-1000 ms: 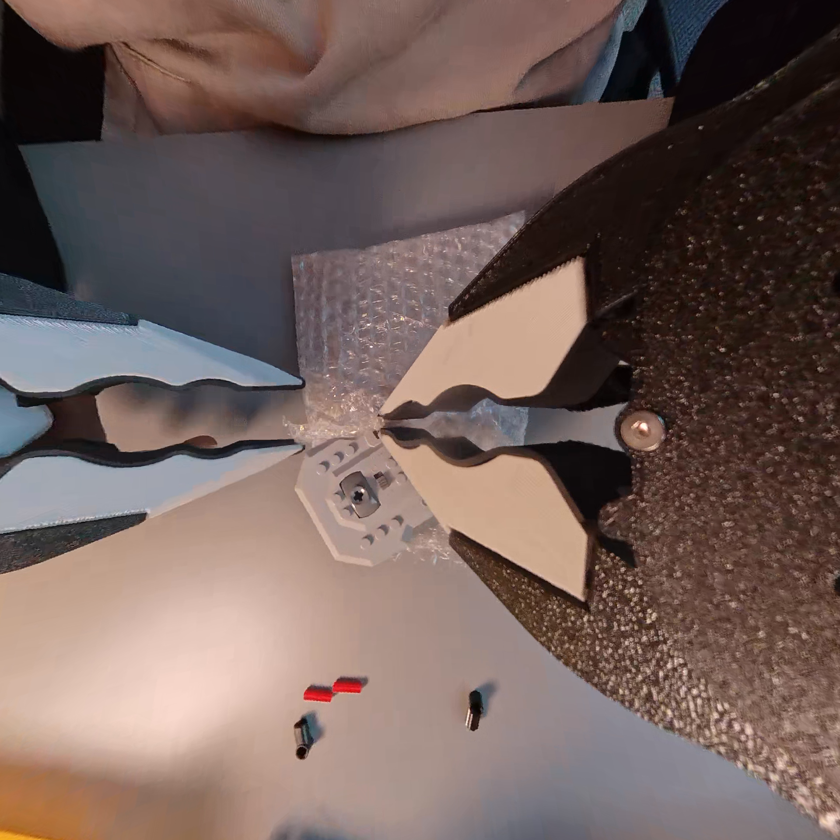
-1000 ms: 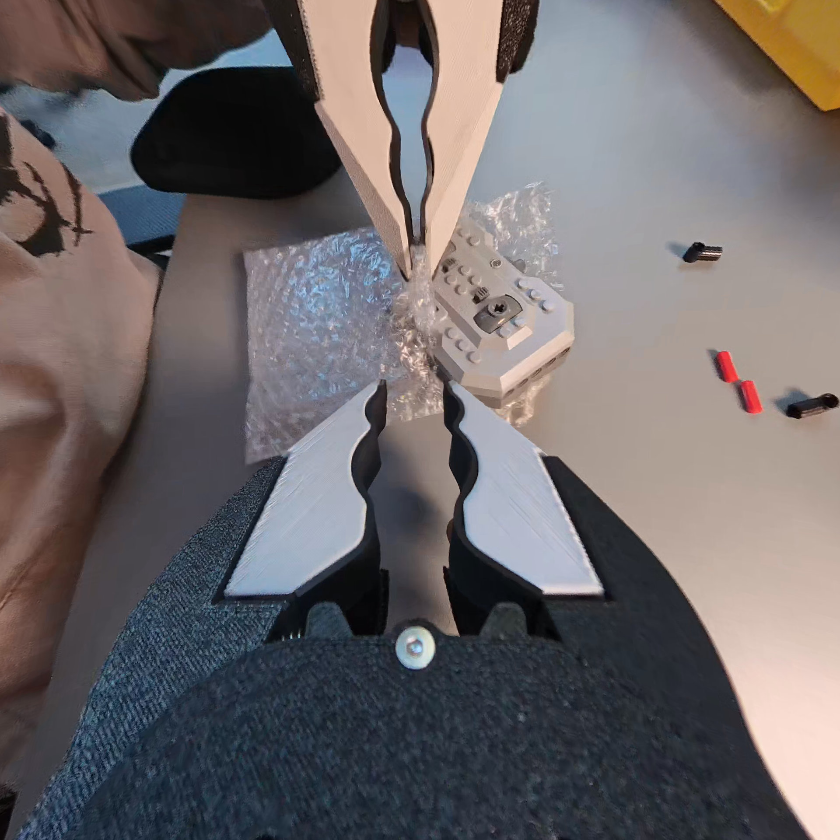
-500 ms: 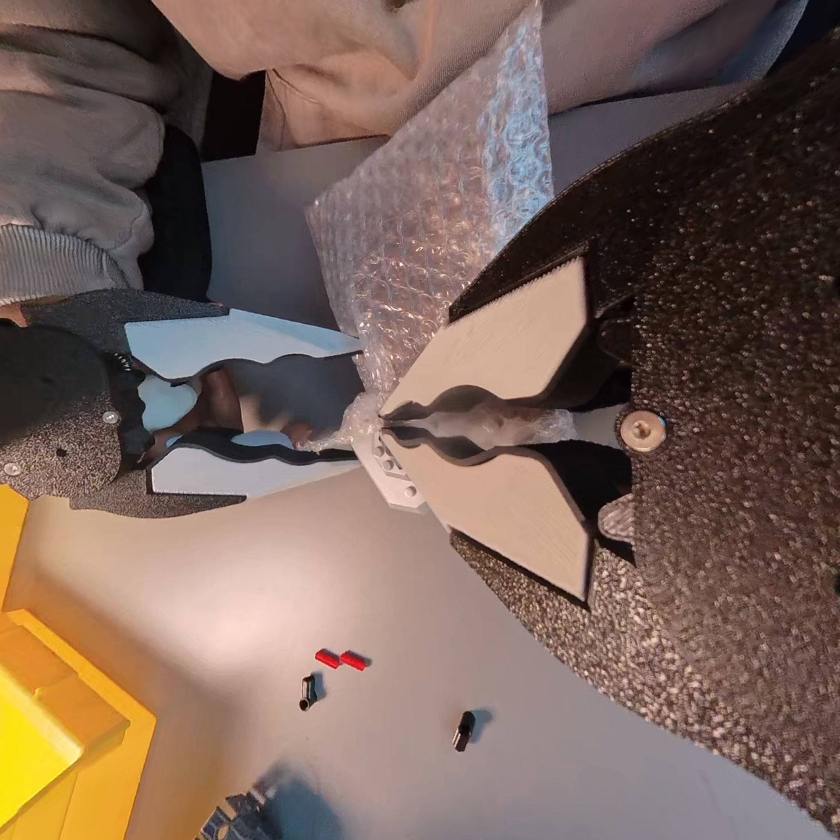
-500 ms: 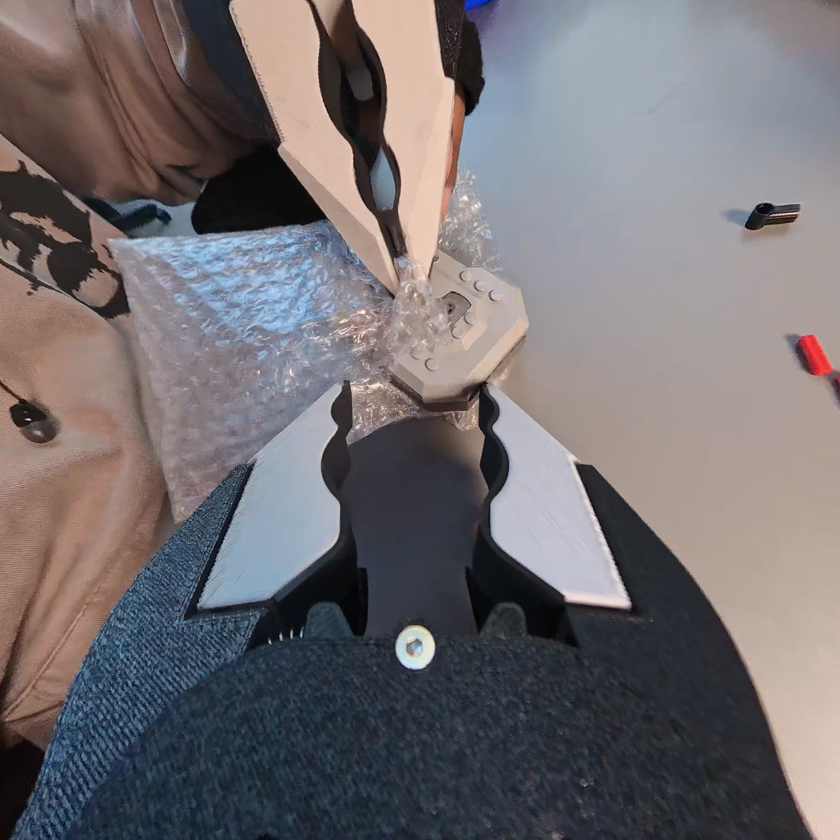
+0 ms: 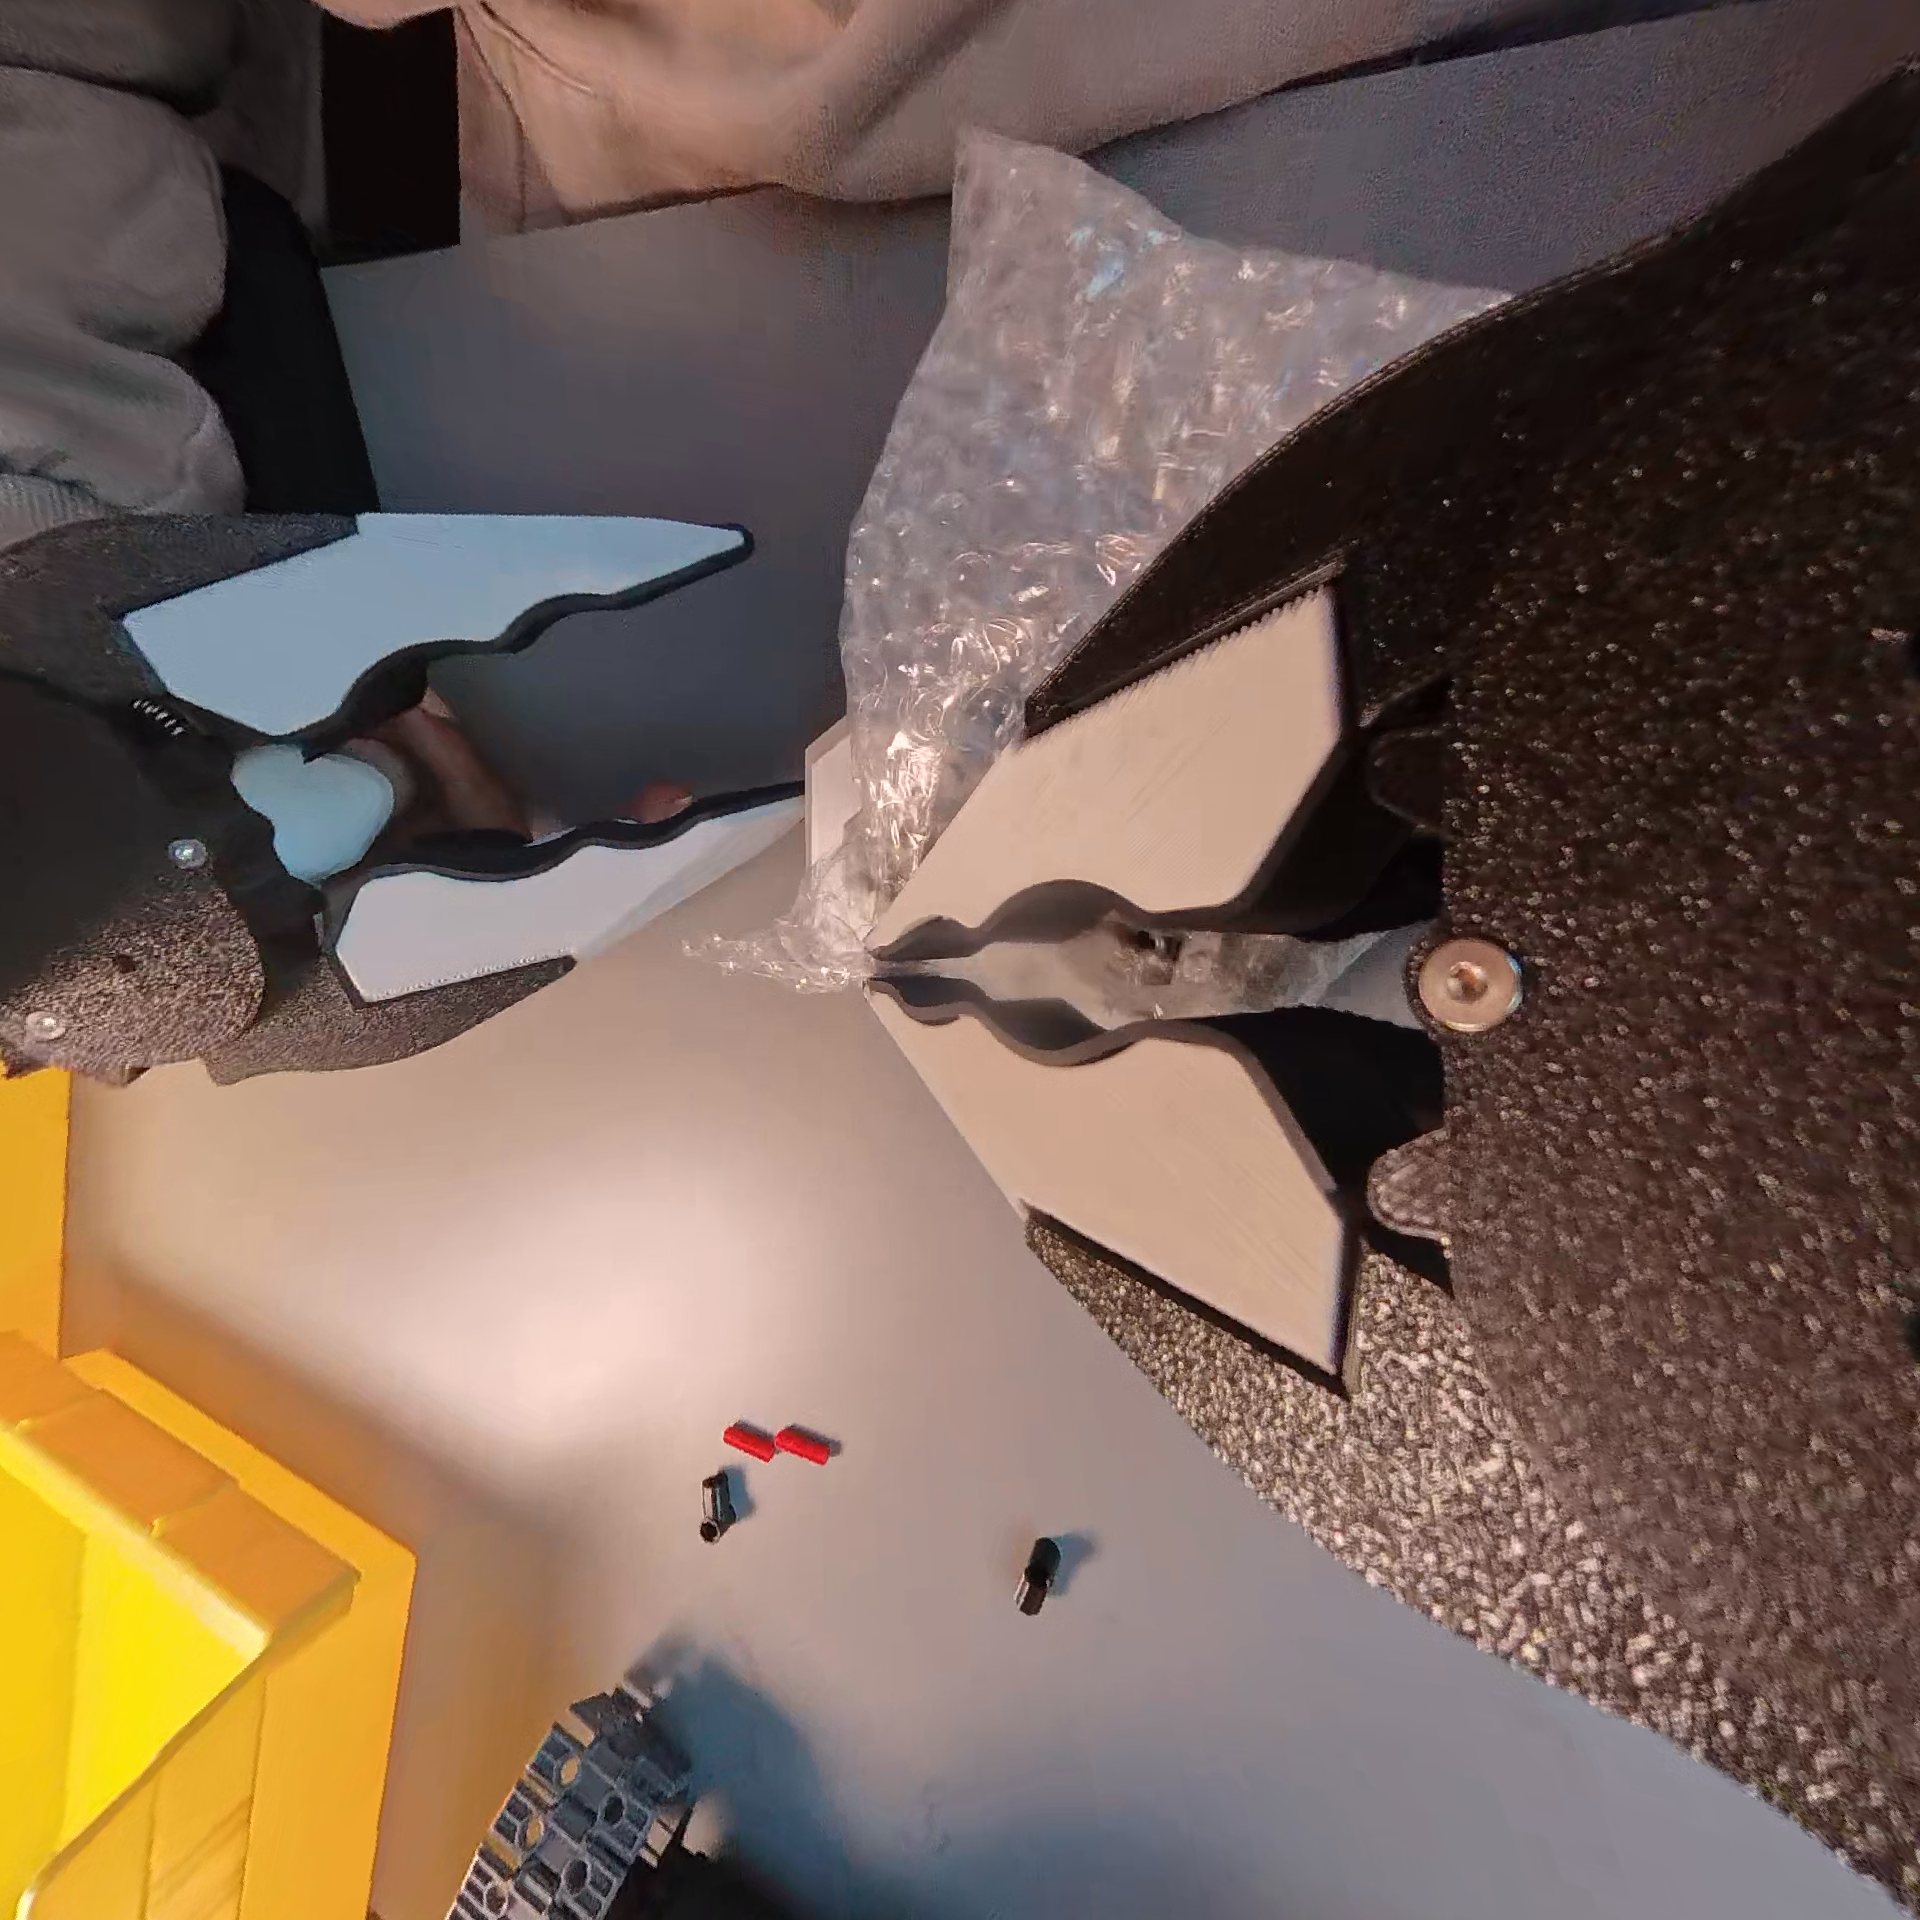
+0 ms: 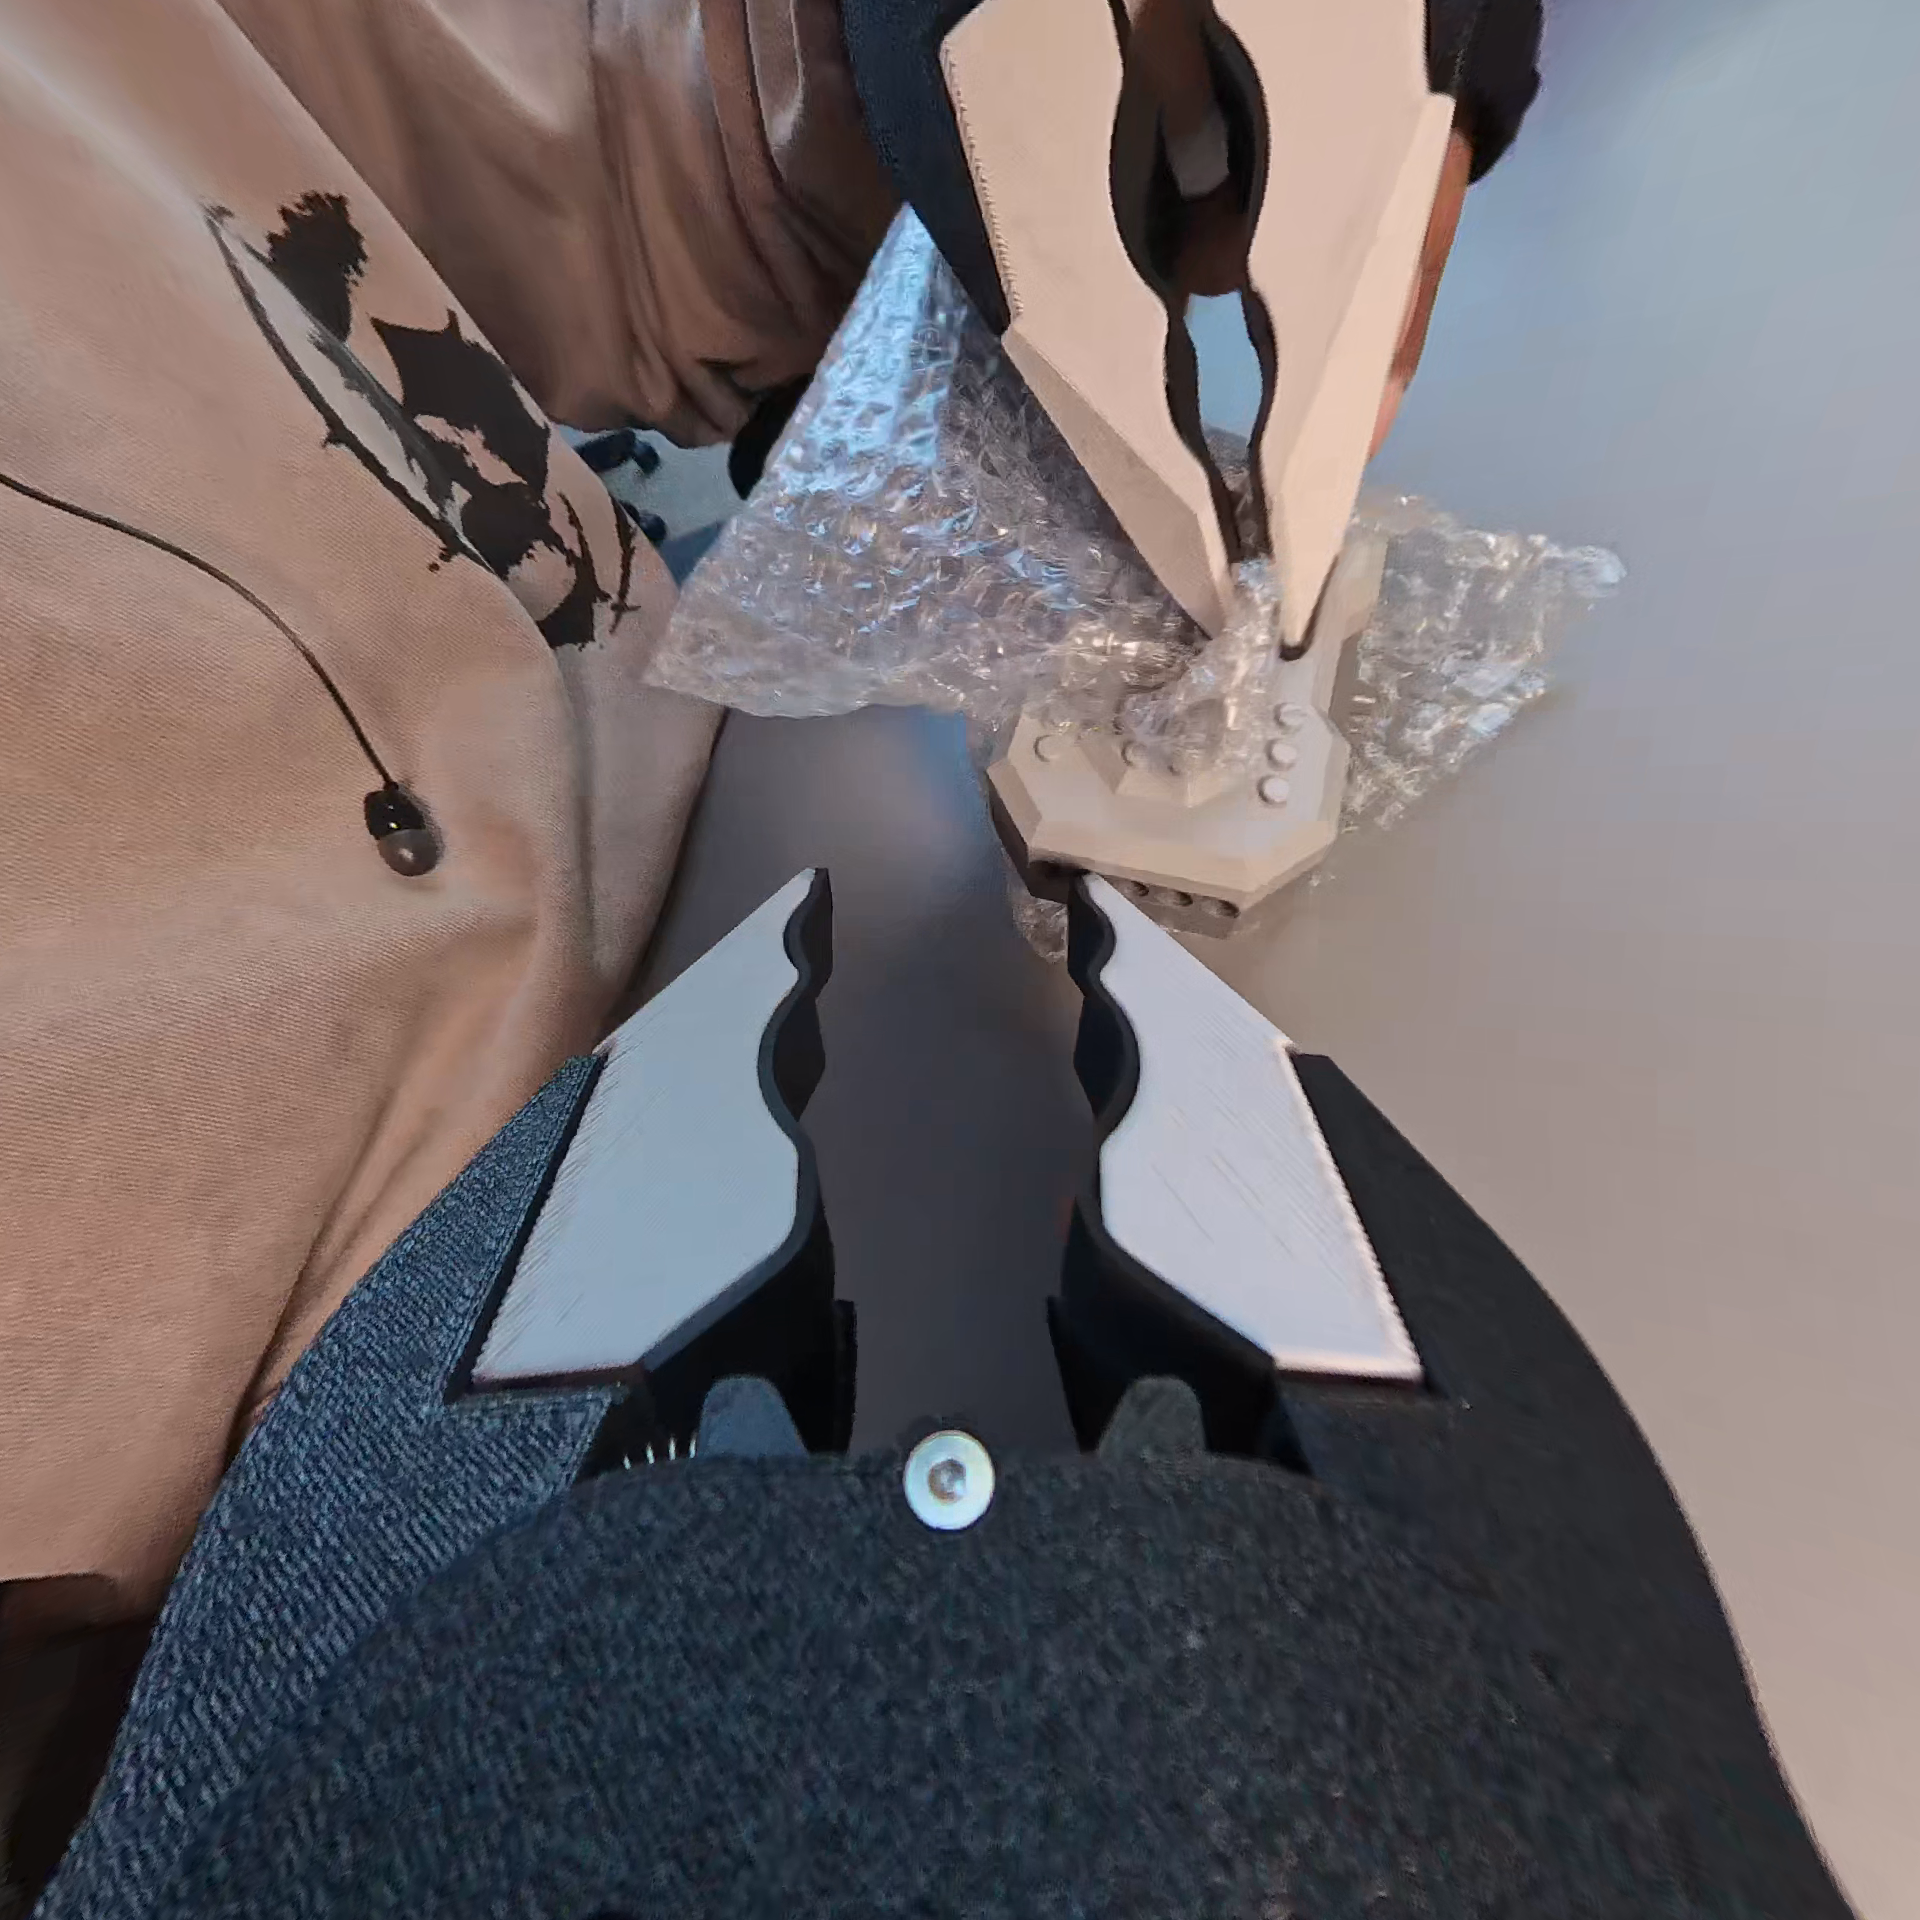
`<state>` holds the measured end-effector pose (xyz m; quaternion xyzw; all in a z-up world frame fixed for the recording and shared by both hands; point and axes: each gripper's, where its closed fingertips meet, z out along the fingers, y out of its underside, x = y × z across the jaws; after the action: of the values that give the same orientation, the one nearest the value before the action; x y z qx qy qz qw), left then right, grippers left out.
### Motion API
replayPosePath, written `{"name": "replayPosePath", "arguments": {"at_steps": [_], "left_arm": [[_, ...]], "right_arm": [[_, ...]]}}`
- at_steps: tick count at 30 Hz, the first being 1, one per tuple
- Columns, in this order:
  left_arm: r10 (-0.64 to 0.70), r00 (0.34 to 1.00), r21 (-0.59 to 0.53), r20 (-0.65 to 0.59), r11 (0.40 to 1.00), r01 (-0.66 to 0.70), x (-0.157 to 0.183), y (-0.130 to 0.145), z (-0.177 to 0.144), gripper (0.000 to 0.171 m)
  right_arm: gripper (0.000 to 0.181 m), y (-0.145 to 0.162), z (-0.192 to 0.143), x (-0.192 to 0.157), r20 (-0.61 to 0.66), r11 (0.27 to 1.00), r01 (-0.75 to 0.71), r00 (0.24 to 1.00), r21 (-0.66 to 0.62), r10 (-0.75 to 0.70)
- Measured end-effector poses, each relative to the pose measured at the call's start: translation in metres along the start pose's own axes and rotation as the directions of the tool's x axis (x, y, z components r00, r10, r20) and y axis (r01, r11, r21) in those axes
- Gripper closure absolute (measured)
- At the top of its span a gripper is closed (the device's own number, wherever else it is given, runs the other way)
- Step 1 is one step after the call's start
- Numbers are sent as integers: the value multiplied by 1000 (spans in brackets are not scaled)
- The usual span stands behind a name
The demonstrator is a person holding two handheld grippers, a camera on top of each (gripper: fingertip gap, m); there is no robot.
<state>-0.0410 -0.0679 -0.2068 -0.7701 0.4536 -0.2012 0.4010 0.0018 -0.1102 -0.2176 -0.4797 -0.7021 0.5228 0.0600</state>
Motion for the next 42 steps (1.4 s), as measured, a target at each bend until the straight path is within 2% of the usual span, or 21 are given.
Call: {"name": "replayPosePath", "arguments": {"at_steps": [2, 4, 7, 8, 9, 12, 13, 15, 20, 24, 28, 31, 35, 38, 42], "left_arm": [[25, 999, -5, -29, 1000, -25, 7, 4, -2, 170], [32, 999, -14, -18, 999, -32, 6, 7, -7, 169], [13, 998, -11, -54, 1000, -13, 10, 7, -19, 159], [9, 998, -4, -64, 1000, -9, 12, 6, -23, 160], [7, 998, 2, -63, 1000, -7, 12, 5, -26, 162], [10, 997, -27, -77, 1000, -12, 17, 10, -27, 162], [10, 996, -35, -89, 999, -13, 20, 12, -26, 160], [4, 994, -44, -105, 999, -9, 25, 14, -25, 159], [-1, 996, -43, -92, 999, -3, 28, 18, -30, 169], [-50, 995, -7, -88, 999, 50, 27, 20, -38, 170], [-81, 992, 20, -98, 996, 83, 26, 19, -37, 170], [-81, 993, 30, -83, 996, 84, 21, 16, -39, 170], [-124, 987, 70, -103, 989, 131, 15, 11, -44, 170], [-121, 987, 68, -102, 989, 128, 15, 9, -39, 170], [-109, 984, 74, -144, 990, 120, 23, 5, -32, 170]], "right_arm": [[139, 7, -1, 8, -67, 997, 34, 997, -64, -39], [135, 7, -5, 14, -113, 994, 60, 991, -93, -70], [119, 0, -16, 27, -190, 991, 90, 976, -100, -108], [108, -3, -17, 34, -231, 989, 104, 965, -109, -127], [99, -5, -15, 39, -255, 985, 123, 955, -124, -152], [91, -5, 8, 42, -246, 964, 183, 942, -194, -229], [93, -4, 15, 43, -243, 952, 206, 935, -224, -260], [111, -4, 24, 46, -232, 943, 224, 931, -245, -281], [112, -12, 18, 40, -221, 961, 225, 941, -163, -257], [112, -17, -4, 47, -329, 974, 204, 917, -94, -224], [113, -30, -10, 39, -351, 985, 166, 926, 44, -140], [113, -36, -14, 30, -257, 983, 43, 966, 176, 4], [114, -47, -30, 21, -72, 927, -150, 980, 343, 185], [113, -48, -32, 18, -49, 924, -126, 987, 362, 154], [113, -56, -29, 19, -151, 929, -6, 986, 369, 66]]}}
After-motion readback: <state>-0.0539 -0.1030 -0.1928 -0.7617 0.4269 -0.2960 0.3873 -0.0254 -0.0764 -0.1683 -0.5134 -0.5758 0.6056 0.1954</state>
